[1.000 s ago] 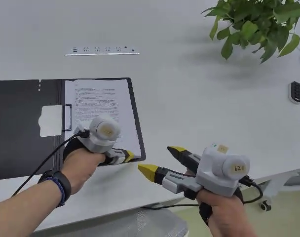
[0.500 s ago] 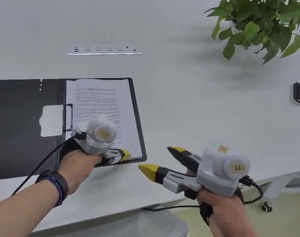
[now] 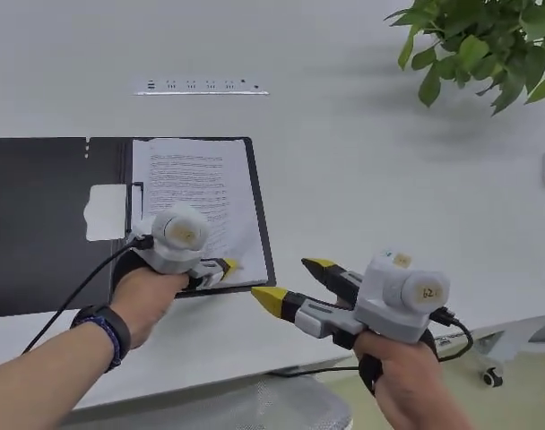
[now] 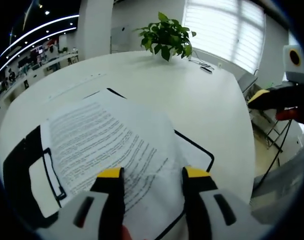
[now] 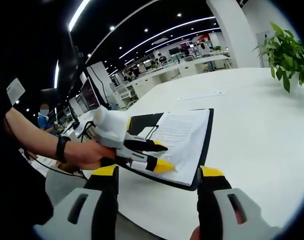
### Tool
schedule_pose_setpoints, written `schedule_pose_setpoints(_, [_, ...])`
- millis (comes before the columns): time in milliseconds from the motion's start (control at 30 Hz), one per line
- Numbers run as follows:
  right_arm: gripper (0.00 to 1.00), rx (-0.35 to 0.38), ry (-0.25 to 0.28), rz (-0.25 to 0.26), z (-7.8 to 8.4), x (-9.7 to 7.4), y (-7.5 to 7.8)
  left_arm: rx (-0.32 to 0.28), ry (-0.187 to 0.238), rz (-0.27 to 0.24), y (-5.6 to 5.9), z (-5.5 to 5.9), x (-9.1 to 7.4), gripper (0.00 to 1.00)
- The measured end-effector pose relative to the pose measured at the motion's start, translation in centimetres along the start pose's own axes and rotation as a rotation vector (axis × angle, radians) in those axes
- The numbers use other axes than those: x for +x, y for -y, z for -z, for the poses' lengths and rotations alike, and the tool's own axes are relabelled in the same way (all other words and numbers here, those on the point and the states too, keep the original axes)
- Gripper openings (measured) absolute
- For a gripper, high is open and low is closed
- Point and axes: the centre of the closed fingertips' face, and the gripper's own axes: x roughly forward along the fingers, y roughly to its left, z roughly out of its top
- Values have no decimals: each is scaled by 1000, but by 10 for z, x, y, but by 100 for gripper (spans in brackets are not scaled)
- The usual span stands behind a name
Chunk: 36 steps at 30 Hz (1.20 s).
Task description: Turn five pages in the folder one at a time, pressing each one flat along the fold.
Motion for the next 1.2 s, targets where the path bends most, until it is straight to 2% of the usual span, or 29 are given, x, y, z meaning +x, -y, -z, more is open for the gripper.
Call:
schedule_pose_setpoints(167, [60,62,55,-12,-13,19,6,-14,2,0,-2,0,-1,41])
schedule_pose_setpoints(333, [58,103,74,-21,-21,47,20,-21,5,-3,-4,1,-3,39])
schedule_pose_setpoints(467, [57,123,55,-33,-22,72,31,-37,10,-5,-6,2,-4,38])
schedule_pose_setpoints(700, [55,193,31,-60,-16,106,40,-47,10,-15,-7,6,-9,36])
schedule_pose_setpoints(767, [53,186,-4,-75,-11,113,40,-52,6,-20,-7,8,-11,36])
schedule_pose_setpoints(933, [53,204,-6,-79,-13,115,42,-57,7,-21,-7,11,-15,37])
schedule_pose_setpoints(1033, [48,220,17,-84,-17,113,43,-83,13,-21,-6,12,-19,40])
schedule_pose_setpoints(1200, [39,253,50,-85,-20,107,43,-82,2,-9,-2,14,-23,47])
